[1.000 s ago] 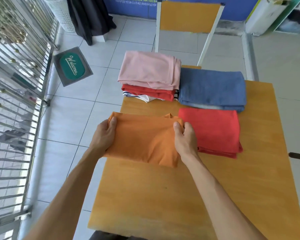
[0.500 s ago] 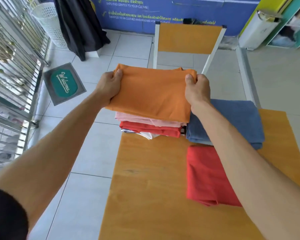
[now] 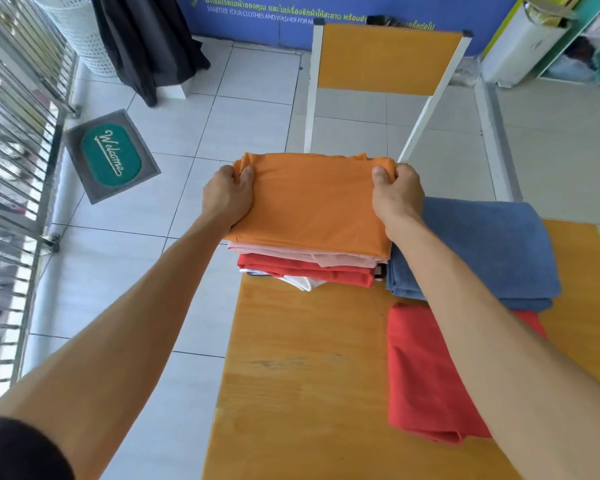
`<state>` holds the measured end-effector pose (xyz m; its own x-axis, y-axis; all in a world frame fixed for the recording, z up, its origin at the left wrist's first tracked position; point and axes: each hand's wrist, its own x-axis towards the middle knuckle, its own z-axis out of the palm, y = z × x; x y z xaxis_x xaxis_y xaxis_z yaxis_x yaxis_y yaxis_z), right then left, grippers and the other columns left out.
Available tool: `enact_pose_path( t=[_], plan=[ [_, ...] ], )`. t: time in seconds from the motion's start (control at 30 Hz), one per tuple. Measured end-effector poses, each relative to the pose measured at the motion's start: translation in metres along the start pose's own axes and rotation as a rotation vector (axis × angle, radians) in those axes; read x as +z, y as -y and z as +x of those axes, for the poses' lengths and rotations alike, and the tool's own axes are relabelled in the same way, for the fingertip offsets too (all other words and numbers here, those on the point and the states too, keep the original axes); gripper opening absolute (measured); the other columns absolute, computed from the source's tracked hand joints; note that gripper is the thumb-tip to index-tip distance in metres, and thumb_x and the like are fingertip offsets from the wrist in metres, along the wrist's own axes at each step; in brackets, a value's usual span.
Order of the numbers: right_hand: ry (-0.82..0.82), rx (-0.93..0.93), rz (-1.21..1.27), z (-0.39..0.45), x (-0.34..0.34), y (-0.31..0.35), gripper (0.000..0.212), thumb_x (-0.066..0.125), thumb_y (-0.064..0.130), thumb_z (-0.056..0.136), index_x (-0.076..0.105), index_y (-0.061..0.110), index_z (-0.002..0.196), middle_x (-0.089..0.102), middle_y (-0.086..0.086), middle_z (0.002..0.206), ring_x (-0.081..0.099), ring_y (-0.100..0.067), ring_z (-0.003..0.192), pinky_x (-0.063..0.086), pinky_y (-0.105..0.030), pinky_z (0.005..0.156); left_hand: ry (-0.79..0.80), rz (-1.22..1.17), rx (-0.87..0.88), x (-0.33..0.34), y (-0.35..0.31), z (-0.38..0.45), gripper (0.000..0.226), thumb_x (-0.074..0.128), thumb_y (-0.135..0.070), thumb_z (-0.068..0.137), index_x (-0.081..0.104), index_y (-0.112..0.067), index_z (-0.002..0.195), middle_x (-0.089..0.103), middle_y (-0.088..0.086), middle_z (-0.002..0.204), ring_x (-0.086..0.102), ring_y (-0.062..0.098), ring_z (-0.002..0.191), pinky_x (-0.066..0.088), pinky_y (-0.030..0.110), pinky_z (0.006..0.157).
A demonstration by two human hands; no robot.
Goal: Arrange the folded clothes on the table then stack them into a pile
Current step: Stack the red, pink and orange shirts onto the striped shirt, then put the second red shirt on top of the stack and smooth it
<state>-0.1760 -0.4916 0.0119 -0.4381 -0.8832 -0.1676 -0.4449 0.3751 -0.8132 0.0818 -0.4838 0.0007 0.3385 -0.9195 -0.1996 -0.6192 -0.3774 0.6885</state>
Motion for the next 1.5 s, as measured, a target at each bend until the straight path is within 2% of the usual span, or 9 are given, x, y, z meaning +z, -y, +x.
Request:
enact_pose_path(
  t=[0.1,0.23,0.4,0.67,0.87,1.0,1.27,1.4,1.5],
  plan=[
    [-0.044,-0.012,-0.038,-0.002,0.002,-0.006,0.028,0.055,0.043,0.101,0.056,0.015,0.1,0.059,0.007,0.082,0.057,-0.01,0.07,0.043,-0.027,0.057,-0.021,0.101,0.059,-0.001,0.002,-0.004,0.046,0.034,-0.044,0.1,0.052,-0.004,0.112,0.061,0.021,0.114,0.055,0.041,0.107,0.038,0.039,0.079],
    [-0.026,0.074,-0.143,0.002,0.003,-0.015,0.043,0.058,0.054,0.096,0.058,0.013,0.108,0.065,-0.002,0.096,0.063,-0.022,0.085,0.052,-0.036,0.072,0.022,0.249,0.155,0.003,0.012,-0.016,0.047,0.023,-0.049,0.102,0.046,-0.008,0.1,0.061,0.029,0.108,0.055,0.045,0.1,0.034,0.041,0.073],
    [0.085,0.152,-0.16,0.011,-0.003,-0.01,0.053,0.055,0.061,0.093,0.062,0.011,0.109,0.066,-0.004,0.1,0.059,-0.015,0.072,0.041,-0.029,0.054,0.072,0.286,0.116,0.002,0.016,-0.023,0.05,0.018,-0.052,0.102,0.044,-0.01,0.095,0.062,0.028,0.105,0.055,0.045,0.098,0.035,0.042,0.071],
    [0.045,0.059,-0.106,-0.004,-0.023,-0.008,0.04,0.055,0.064,0.092,0.051,0.026,0.08,0.059,0.01,0.079,0.053,-0.006,0.068,0.038,-0.027,0.053,-0.139,0.135,0.049,-0.009,-0.018,-0.039,0.045,0.038,-0.038,0.099,0.044,-0.008,0.133,0.049,0.021,0.132,0.046,0.039,0.121,0.039,0.047,0.093],
    [0.04,0.045,-0.06,-0.042,-0.04,-0.03,0.038,0.06,0.055,0.092,0.06,0.02,0.104,0.064,0.008,0.097,0.061,-0.012,0.087,0.047,-0.029,0.071,-0.263,0.086,0.297,0.005,-0.048,-0.113,0.034,0.055,-0.023,0.088,0.056,-0.013,0.121,0.047,0.011,0.129,0.042,0.031,0.117,0.029,0.037,0.095],
    [0.018,0.036,-0.034,-0.074,-0.057,-0.052,0.038,0.063,0.051,0.092,0.061,0.016,0.106,0.067,0.0,0.107,0.064,-0.013,0.092,0.048,-0.027,0.071,-0.083,-0.09,0.426,0.037,-0.056,-0.179,0.025,0.058,-0.015,0.088,0.063,-0.013,0.112,0.059,0.006,0.114,0.054,0.023,0.104,0.041,0.03,0.085],
    [-0.026,0.115,-0.023,-0.117,-0.119,-0.108,0.037,0.066,0.042,0.091,0.064,0.011,0.11,0.069,-0.004,0.115,0.065,-0.016,0.106,0.044,-0.026,0.082,0.348,-0.025,0.279,0.105,-0.04,-0.253,0.02,0.059,-0.015,0.086,0.068,-0.018,0.103,0.07,0.0,0.104,0.063,0.015,0.086,0.04,0.02,0.072],
    [-0.07,0.106,-0.039,-0.123,-0.156,-0.136,0.032,0.067,0.038,0.091,0.067,0.01,0.106,0.071,-0.004,0.111,0.065,-0.016,0.098,0.045,-0.027,0.082,0.435,0.029,0.202,0.128,-0.041,-0.272,0.025,0.057,-0.019,0.087,0.066,-0.016,0.11,0.07,0.001,0.107,0.065,0.022,0.098,0.042,0.025,0.077],
    [-0.123,0.104,-0.138,-0.121,-0.183,-0.162,0.036,0.067,0.038,0.091,0.067,0.007,0.109,0.067,-0.011,0.115,0.063,-0.027,0.111,0.05,-0.041,0.096,0.44,-0.011,0.049,0.143,-0.045,-0.281,0.046,0.053,-0.034,0.095,0.048,-0.009,0.132,0.062,0.012,0.122,0.058,0.031,0.114,0.048,0.042,0.095]
  ],
)
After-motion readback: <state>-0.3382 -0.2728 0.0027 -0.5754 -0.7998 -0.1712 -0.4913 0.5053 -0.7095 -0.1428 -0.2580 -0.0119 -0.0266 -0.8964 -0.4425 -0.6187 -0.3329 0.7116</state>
